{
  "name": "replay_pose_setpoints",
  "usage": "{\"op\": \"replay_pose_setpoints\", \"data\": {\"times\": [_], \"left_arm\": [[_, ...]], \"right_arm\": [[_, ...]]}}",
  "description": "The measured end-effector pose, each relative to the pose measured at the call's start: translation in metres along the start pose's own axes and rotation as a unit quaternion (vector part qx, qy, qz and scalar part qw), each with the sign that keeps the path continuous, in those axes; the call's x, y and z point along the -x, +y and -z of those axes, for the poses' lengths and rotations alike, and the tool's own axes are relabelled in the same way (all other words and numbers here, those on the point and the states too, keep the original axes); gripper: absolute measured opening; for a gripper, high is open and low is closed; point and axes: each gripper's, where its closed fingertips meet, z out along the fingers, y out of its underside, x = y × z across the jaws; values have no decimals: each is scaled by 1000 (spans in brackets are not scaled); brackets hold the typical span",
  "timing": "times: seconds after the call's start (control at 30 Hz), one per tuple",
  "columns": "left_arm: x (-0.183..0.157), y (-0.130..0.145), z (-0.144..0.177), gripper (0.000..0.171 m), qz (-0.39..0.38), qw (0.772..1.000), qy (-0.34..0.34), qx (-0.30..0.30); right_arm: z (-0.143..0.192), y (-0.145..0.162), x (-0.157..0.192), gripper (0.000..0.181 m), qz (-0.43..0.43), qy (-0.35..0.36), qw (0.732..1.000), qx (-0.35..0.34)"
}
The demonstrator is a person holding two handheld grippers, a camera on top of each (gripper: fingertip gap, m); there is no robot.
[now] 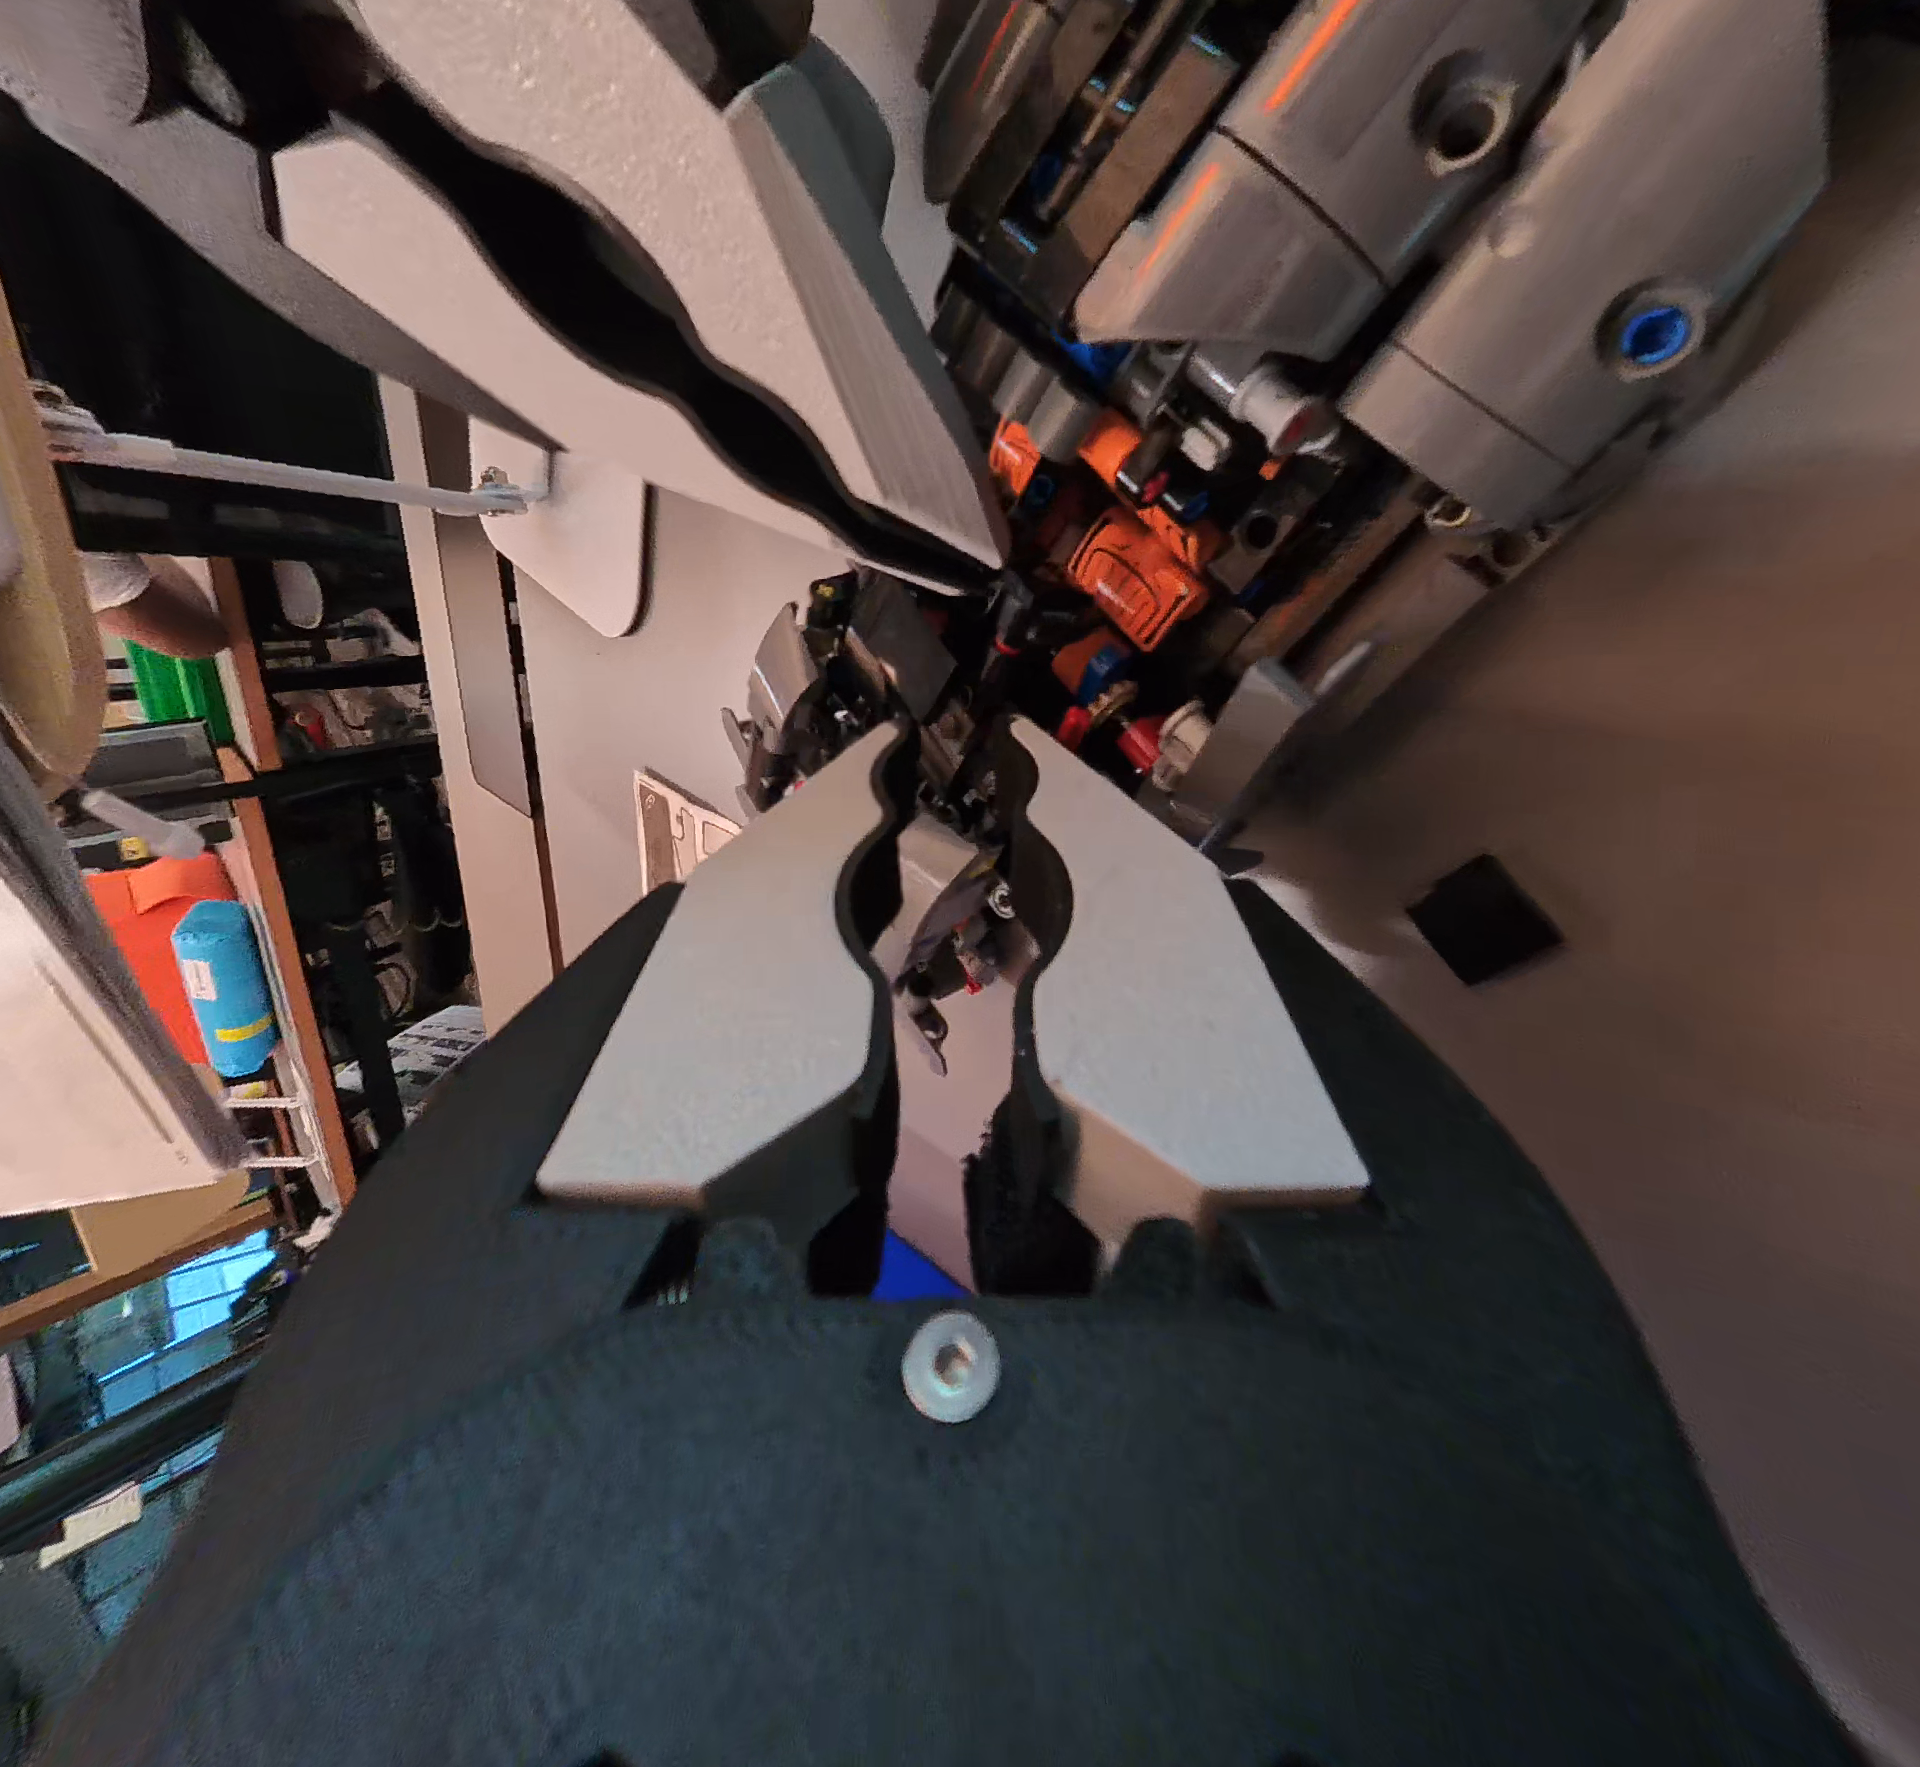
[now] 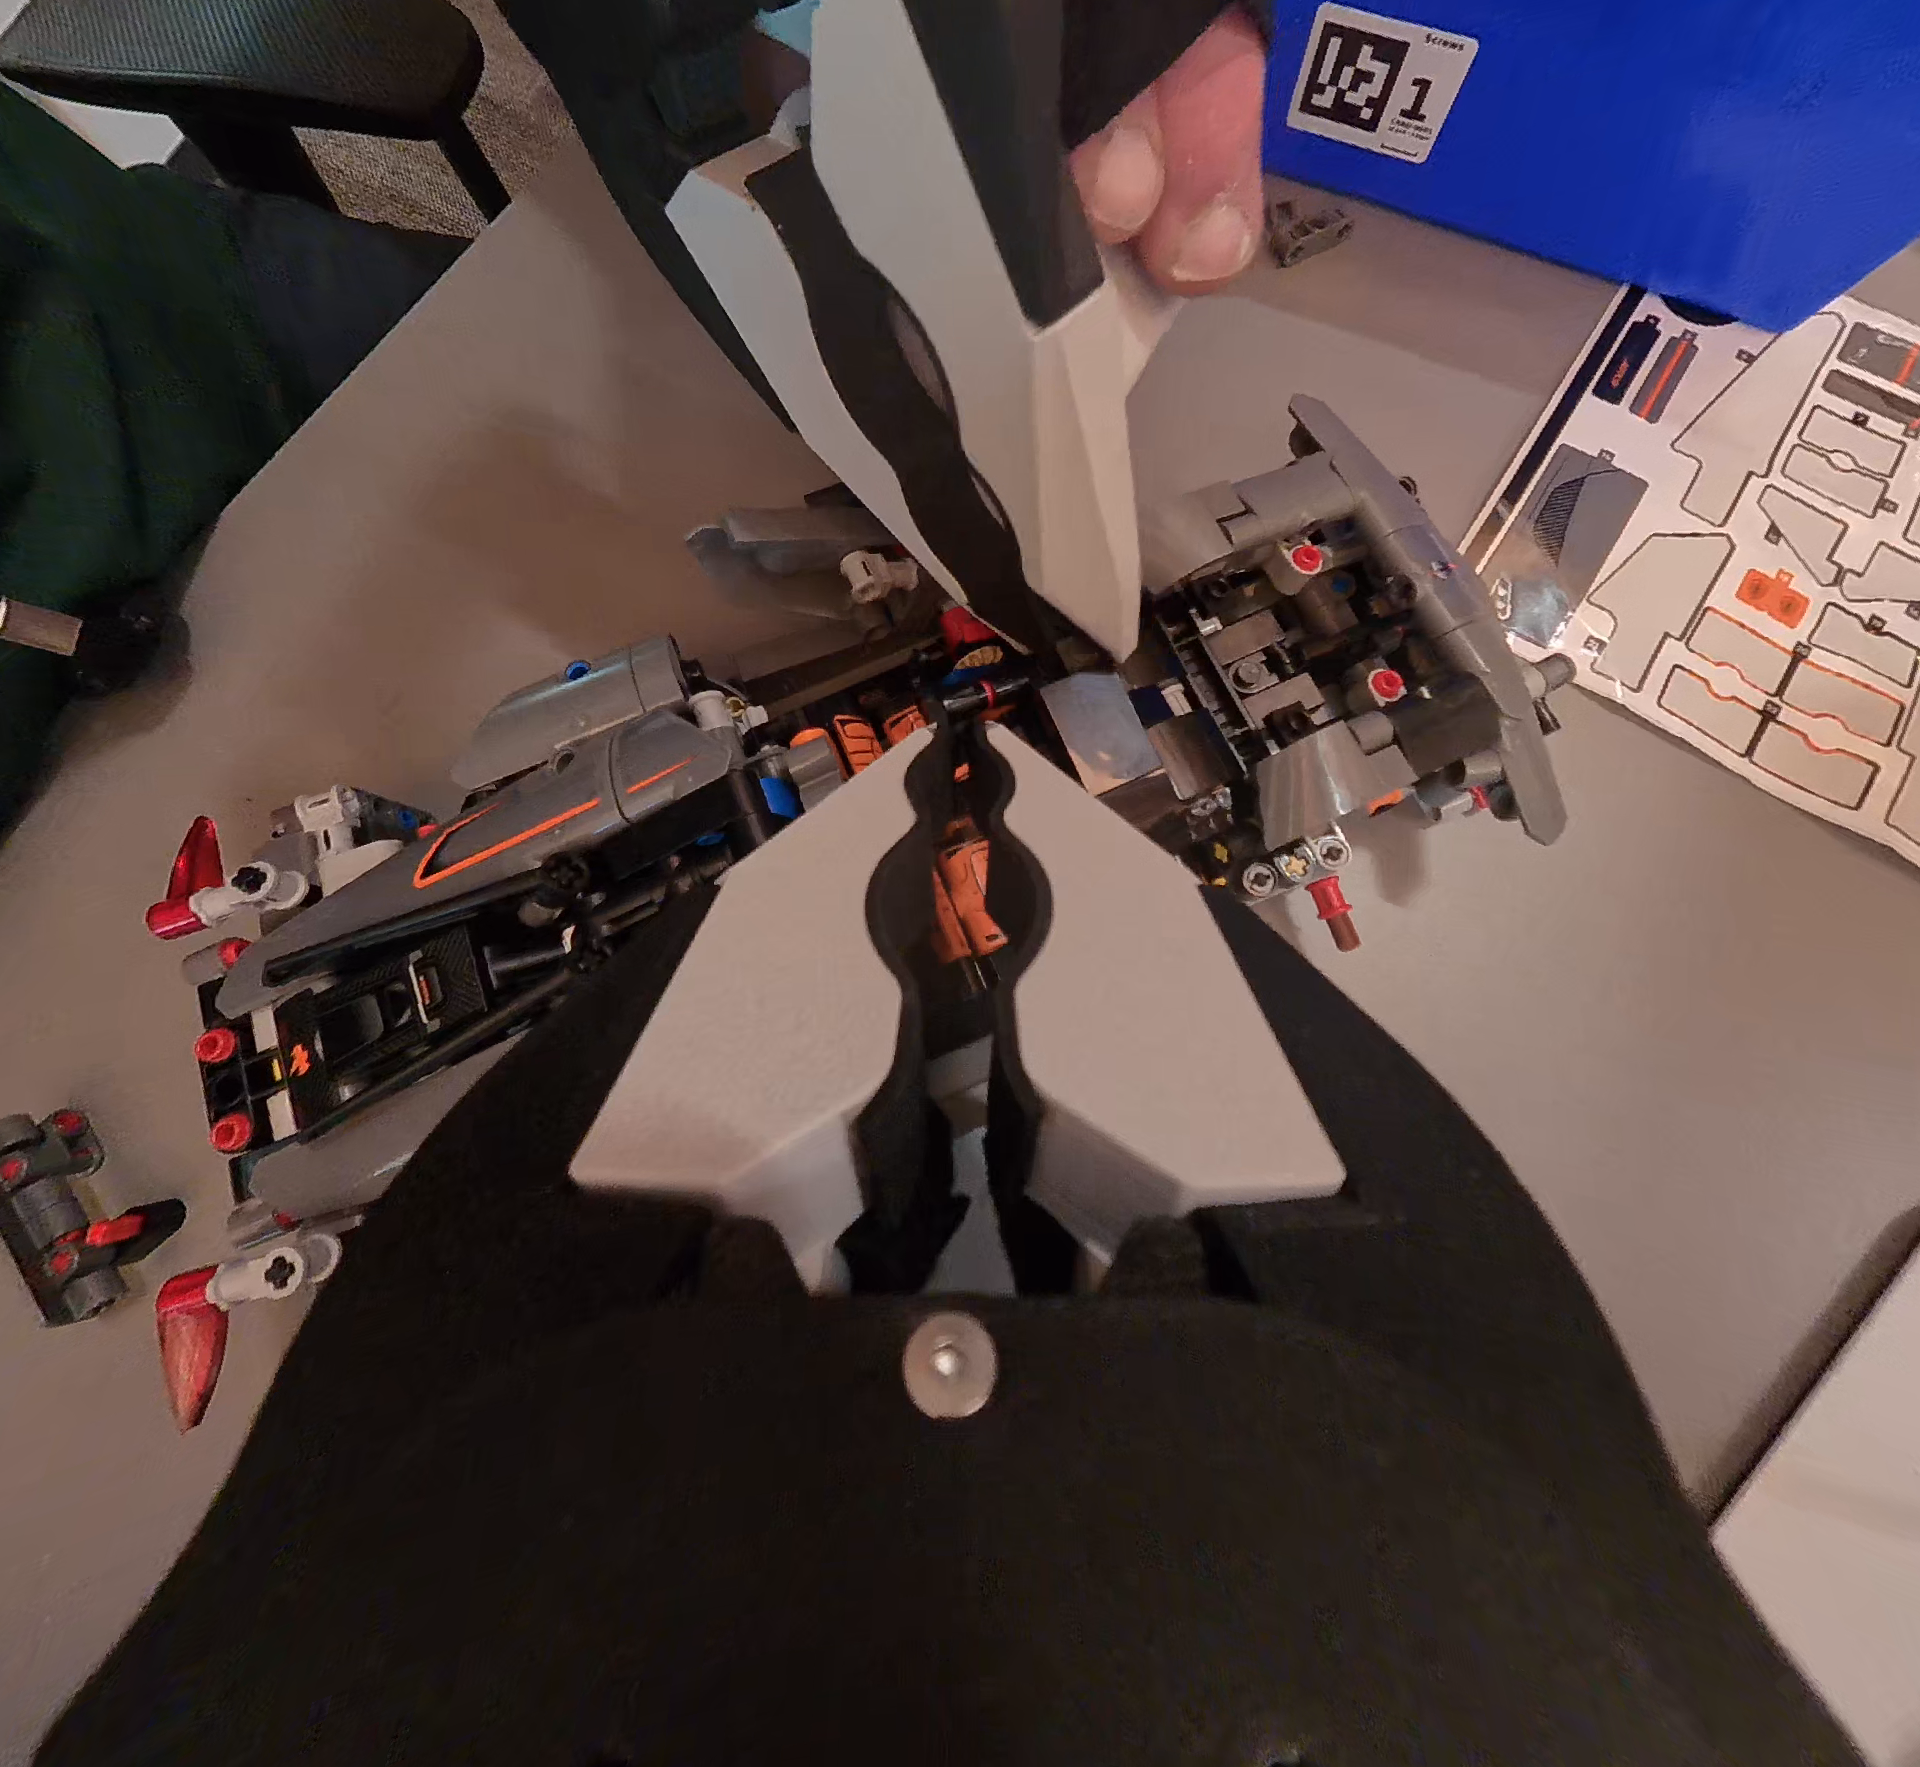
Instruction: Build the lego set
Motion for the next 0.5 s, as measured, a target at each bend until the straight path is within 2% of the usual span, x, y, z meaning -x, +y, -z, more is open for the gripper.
{"op": "replay_pose_setpoints", "data": {"times": [0.5], "left_arm": [[5, 0, -5, 5, -5, 998, -66, 0]], "right_arm": [[2, 3, -2, 0, 2, 14, 1000, 8]]}}
